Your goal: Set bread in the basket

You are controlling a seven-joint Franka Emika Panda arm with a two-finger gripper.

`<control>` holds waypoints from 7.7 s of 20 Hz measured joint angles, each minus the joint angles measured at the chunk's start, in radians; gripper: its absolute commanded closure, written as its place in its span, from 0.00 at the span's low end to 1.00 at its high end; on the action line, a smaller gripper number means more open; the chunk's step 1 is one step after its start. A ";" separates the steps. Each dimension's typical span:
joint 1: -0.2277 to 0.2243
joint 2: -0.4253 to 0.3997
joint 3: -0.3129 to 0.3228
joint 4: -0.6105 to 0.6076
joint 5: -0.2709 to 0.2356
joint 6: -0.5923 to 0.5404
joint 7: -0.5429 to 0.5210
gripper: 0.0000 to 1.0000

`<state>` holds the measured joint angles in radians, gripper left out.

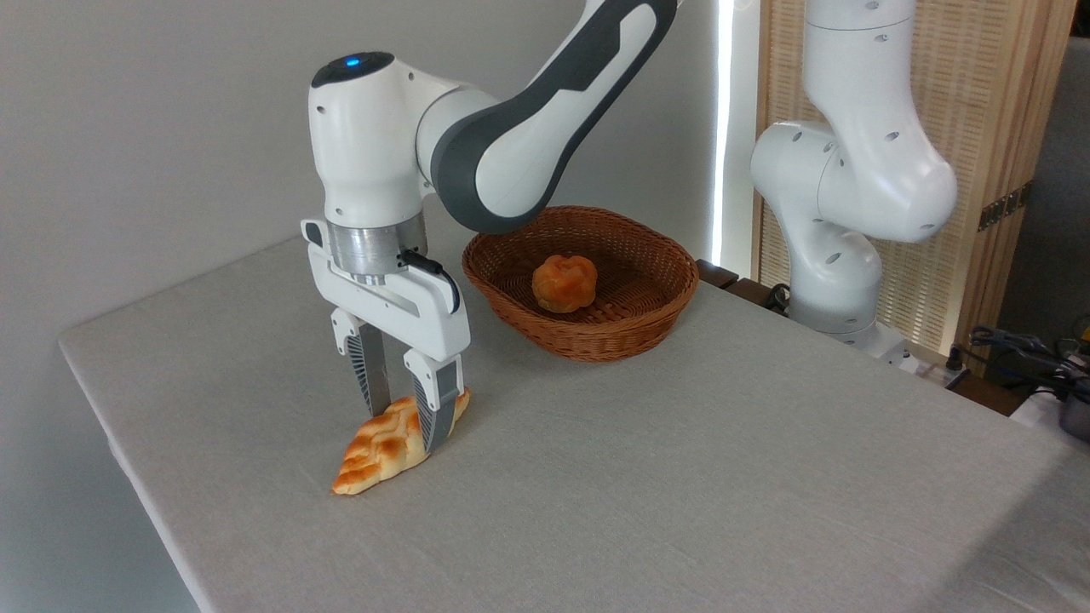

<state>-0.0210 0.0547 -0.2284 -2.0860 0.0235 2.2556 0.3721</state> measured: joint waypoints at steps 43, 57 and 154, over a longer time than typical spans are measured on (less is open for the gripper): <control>-0.076 -0.413 -0.055 0.058 -0.110 -0.705 0.060 0.72; -0.138 -0.463 -0.129 -0.211 -0.111 -0.730 0.104 0.24; -0.045 -0.024 0.192 0.466 0.031 -0.599 0.296 0.00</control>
<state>-0.0661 0.0311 -0.0365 -1.6201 0.0548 1.6565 0.6676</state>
